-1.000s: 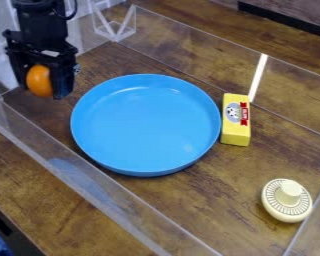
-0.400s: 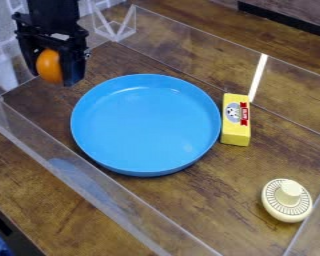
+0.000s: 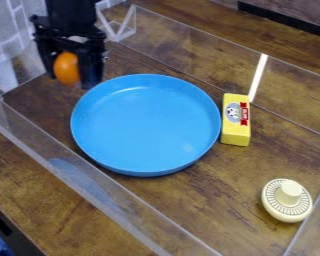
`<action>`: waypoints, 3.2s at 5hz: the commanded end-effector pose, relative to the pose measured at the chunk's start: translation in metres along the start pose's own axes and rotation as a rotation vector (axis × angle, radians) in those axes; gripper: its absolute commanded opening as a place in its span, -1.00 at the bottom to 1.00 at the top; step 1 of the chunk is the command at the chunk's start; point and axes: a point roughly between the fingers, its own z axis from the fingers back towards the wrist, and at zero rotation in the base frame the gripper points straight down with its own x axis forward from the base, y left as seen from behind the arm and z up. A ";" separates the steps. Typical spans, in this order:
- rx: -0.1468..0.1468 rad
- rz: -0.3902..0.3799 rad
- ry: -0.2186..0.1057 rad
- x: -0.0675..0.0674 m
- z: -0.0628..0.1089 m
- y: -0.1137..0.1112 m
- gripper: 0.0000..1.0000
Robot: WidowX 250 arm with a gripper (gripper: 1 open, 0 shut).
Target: Put the orange ball in the blue tray
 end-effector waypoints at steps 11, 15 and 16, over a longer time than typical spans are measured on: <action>-0.044 -0.152 -0.168 0.063 -0.020 -0.100 -1.00; -0.010 -0.124 -0.165 0.068 -0.027 -0.093 1.00; -0.014 -0.118 -0.169 0.072 -0.026 -0.092 1.00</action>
